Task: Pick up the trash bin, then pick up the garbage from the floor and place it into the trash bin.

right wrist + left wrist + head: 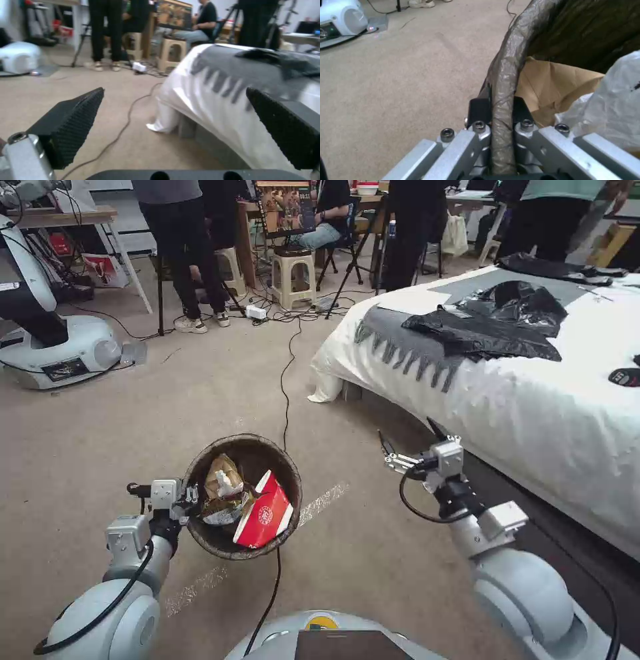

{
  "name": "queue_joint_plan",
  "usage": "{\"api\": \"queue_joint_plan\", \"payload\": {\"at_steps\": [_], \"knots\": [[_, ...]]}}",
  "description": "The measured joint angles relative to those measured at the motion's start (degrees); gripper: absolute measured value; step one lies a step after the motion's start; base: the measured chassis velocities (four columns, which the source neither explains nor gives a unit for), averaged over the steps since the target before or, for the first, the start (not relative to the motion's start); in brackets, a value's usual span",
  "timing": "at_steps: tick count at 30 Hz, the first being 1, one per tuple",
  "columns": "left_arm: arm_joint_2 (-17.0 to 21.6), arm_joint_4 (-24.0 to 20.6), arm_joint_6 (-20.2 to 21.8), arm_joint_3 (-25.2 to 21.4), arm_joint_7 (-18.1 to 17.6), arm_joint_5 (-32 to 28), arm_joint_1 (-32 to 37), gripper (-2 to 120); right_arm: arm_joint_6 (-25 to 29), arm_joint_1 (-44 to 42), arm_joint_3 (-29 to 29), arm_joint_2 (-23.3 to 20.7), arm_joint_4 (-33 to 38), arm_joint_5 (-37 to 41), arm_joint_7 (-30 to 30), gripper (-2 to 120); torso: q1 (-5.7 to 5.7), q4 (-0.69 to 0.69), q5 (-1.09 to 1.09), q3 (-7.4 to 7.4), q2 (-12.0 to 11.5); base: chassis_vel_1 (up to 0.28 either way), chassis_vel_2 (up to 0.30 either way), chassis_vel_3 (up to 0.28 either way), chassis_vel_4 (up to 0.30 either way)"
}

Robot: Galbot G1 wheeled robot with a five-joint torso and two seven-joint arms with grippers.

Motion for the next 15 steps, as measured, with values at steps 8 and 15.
{"api": "queue_joint_plan", "payload": {"at_steps": [8,15], "knots": [[0.98,-0.02,0.00,-0.03,0.09,-0.78,-0.04,0,7.55,-7.16,1.54,9.82,-1.50,-9.84,-2.07,100,0.00,0.03,-0.02,0.00,0.00,0.000,0.000,0.000,0.000],[0.53,-0.01,-0.36,-0.05,0.10,-0.82,0.12,0,13.75,-9.48,0.93,19.15,-3.60,-17.06,-3.79,100,0.00,0.01,-0.01,0.00,0.00,0.000,0.000,0.000,0.000]]}}
